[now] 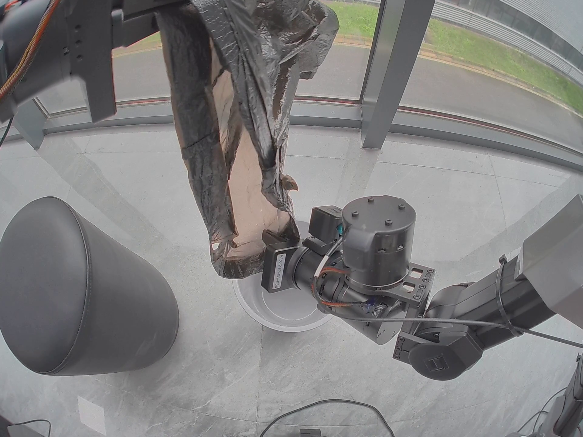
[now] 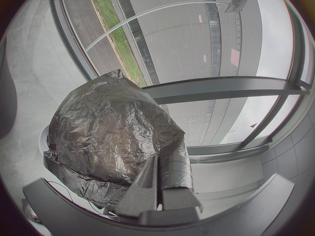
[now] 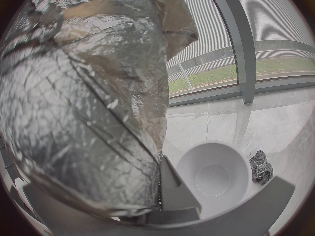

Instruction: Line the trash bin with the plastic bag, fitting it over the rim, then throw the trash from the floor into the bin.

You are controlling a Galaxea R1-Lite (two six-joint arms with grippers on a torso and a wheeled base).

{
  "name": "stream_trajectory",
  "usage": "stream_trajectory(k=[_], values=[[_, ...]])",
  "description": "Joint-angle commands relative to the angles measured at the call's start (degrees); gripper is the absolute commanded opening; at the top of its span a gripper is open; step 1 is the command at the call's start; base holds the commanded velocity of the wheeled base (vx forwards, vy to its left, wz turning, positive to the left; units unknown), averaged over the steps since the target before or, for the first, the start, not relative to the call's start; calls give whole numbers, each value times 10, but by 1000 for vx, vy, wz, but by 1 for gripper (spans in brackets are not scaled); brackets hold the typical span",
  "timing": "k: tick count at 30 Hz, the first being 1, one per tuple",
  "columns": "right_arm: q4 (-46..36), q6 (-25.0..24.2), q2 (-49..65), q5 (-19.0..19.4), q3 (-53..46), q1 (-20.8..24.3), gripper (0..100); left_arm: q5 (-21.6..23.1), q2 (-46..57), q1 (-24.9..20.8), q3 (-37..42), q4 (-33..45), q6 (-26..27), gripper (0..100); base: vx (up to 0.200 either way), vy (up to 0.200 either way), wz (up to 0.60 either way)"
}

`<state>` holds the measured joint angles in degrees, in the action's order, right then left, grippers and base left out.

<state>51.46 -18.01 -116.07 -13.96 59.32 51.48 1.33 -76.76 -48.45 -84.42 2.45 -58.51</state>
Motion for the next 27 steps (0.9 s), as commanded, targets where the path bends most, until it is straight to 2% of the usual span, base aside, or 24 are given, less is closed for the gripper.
stream_trajectory(k=[1, 10, 13, 14, 15, 17, 18, 19, 21, 22, 24, 27], values=[[0, 3, 7, -1, -4, 3, 0, -1, 0, 0, 1, 1, 0, 0, 0, 0, 0], [-60, -12, 81, 4, -41, -25, 0, 10, -5, 19, 58, -16, 5, 0, 0, 0, 0], [-138, -41, 137, 36, -51, -34, 0, 59, -6, 49, 120, -70, 5, 0, 0, 0, 0], [-143, -41, 138, 39, -51, -34, 0, 62, -6, 49, 123, -73, 5, 0, 0, 0, 0], [-196, -64, 170, 76, -46, -40, 0, 100, -2, 61, 160, -107, 4, 0, 0, 0, 0], [-196, -64, 170, 76, -46, -40, 0, 100, -2, 61, 160, -107, 4, 0, 0, 0, 0], [-263, -88, 197, 133, -26, -65, 0, 148, 3, 77, 209, -158, 3, 0, 0, 0, 0], [-305, -95, 206, 156, -10, -83, 0, 171, 7, 78, 234, -186, 3, 0, 0, 0, 0], [-355, -103, 215, 180, 8, -101, 0, 187, 8, 78, 258, -212, 3, 0, 0, 0, 0], [-355, -103, 215, 180, 8, -101, 0, 187, 8, 78, 258, -212, 3, 0, 0, 0, 0], [-470, -133, 231, 252, 53, -123, 0, 208, 8, 82, 289, -237, 4, 0, 0, 0, 0], [-570, -166, 233, 339, 106, -147, 0, 219, 5, 88, 306, -244, 5, 0, 0, 0, 0]])
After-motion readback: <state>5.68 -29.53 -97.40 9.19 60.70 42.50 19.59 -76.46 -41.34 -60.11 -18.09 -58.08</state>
